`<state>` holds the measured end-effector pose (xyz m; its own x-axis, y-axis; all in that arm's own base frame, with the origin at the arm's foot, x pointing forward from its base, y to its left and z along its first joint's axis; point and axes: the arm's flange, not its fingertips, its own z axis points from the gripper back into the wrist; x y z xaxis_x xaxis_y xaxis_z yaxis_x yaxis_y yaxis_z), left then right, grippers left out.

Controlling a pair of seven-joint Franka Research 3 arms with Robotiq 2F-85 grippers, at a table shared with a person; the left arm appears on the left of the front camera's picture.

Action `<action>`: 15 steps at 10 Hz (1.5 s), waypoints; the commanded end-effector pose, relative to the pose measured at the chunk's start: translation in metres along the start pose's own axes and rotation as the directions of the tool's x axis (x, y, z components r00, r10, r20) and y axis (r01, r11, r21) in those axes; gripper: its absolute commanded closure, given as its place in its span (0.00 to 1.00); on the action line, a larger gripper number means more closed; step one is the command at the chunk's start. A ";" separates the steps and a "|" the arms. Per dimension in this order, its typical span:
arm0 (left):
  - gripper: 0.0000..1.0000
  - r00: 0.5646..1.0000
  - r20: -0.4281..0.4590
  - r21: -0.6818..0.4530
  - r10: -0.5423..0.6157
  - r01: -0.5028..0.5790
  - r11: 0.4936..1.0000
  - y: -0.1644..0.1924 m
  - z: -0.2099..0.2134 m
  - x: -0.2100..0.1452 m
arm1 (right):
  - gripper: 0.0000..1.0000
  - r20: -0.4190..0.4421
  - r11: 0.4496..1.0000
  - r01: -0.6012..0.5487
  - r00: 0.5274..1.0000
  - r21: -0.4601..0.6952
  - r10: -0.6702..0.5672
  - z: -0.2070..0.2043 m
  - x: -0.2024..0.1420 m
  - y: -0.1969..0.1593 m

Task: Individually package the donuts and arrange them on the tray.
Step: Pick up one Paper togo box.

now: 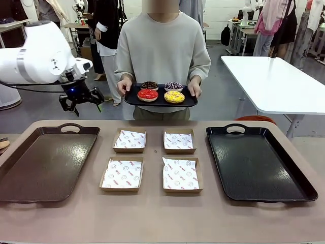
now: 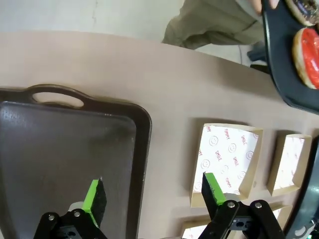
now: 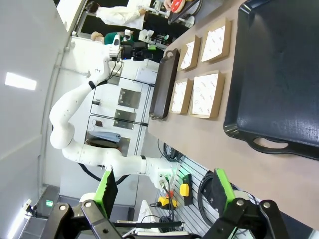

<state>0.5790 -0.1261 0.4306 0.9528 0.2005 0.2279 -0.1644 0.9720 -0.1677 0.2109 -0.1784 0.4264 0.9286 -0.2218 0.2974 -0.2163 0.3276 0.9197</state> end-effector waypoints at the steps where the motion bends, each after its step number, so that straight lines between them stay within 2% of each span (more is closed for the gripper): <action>1: 0.00 0.998 -0.053 0.044 -0.018 0.020 0.999 -0.012 -0.004 0.011 | 0.00 0.000 1.000 -0.017 1.000 0.010 0.017 0.001 -0.001 -0.001; 3: 0.00 0.996 -0.089 0.004 -0.011 0.011 1.000 0.002 0.001 0.006 | 0.00 0.000 1.000 -0.017 1.000 0.010 0.017 0.001 -0.001 -0.001; 4: 0.00 0.998 -0.051 0.022 -0.022 0.023 0.999 -0.009 -0.012 0.002 | 0.00 0.000 1.000 -0.017 1.000 0.010 0.017 0.001 -0.001 -0.001; 10: 0.00 0.998 -0.067 0.020 -0.022 0.023 1.000 -0.009 -0.012 0.002 | 0.00 0.000 1.000 -0.017 1.000 0.010 0.017 0.001 -0.001 -0.001; 12: 0.00 0.990 -0.083 0.052 -0.117 0.122 0.991 -0.026 -0.023 -0.012 | 0.00 0.000 1.000 -0.017 1.000 0.010 0.017 0.001 -0.001 -0.001; 15: 0.00 0.976 -0.107 0.125 -0.189 0.202 0.971 -0.059 -0.053 -0.024 | 0.00 0.000 1.000 -0.017 1.000 0.010 0.017 0.001 -0.001 -0.001</action>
<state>0.5706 -0.1882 0.3894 0.9895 0.0074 0.1441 -0.0006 0.9989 -0.0469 0.2110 -0.1783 0.4264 0.9287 -0.2210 0.2978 -0.2168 0.3281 0.9194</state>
